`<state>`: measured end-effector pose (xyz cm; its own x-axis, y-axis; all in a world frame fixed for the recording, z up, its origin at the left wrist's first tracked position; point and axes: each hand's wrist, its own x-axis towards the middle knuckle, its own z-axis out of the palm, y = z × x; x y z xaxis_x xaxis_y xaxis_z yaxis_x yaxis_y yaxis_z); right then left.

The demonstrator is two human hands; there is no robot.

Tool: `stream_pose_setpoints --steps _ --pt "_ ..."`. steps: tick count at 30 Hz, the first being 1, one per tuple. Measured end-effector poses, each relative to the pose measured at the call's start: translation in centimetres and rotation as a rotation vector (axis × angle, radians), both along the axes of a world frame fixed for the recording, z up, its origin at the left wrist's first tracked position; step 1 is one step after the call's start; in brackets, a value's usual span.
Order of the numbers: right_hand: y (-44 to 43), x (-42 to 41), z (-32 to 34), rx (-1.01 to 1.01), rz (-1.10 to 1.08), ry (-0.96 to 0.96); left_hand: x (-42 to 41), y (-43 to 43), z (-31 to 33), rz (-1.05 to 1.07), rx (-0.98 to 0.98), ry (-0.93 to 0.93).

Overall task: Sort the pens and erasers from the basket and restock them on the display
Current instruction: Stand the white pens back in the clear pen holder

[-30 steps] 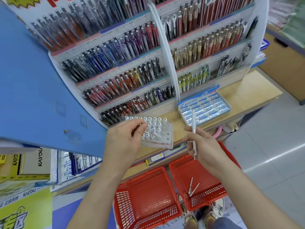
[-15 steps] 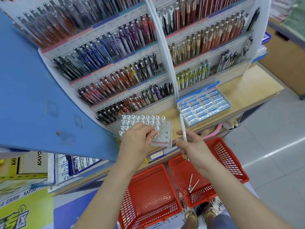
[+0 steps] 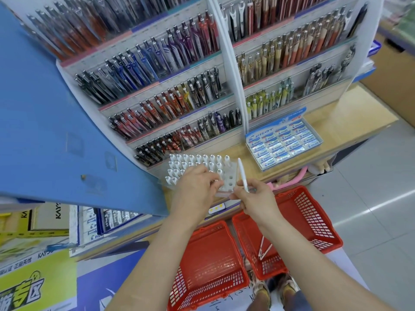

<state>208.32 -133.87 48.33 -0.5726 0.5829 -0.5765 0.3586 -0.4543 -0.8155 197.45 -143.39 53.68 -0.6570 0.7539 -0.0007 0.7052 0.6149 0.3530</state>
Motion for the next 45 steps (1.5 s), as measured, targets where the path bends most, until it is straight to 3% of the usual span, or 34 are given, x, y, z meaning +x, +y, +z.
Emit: stream_pose_setpoints --steps 3,7,10,13,17,24,30,37,45 --pt "0.1 -0.2 0.2 -0.024 -0.015 0.001 0.0 -0.1 0.1 0.016 -0.041 -0.009" --pt "0.6 0.2 1.5 -0.250 -0.131 0.107 0.9 -0.5 1.3 0.058 0.020 -0.013" --pt "1.5 1.3 3.4 -0.466 -0.234 0.317 3.1 0.0 3.0 0.153 0.215 -0.295" --pt "1.9 1.9 4.7 -0.478 -0.163 0.399 4.8 1.0 3.6 0.213 0.244 -0.648" --pt "1.9 2.3 5.0 -0.441 -0.083 0.446 5.3 1.3 4.0 0.354 0.375 -0.820" --pt "4.5 3.3 4.6 -0.456 -0.220 0.408 2.7 0.1 6.0 0.353 0.418 -0.596" --pt "4.2 2.9 3.8 -0.294 -0.042 0.336 1.0 0.1 7.5 0.403 0.591 -0.527" --pt "3.0 1.7 1.4 -0.016 0.042 0.108 -0.5 0.9 7.0 0.126 0.342 -0.031" --pt "1.6 0.2 -0.6 0.153 0.169 -0.019 -0.9 2.9 2.6 -0.031 0.171 0.053"
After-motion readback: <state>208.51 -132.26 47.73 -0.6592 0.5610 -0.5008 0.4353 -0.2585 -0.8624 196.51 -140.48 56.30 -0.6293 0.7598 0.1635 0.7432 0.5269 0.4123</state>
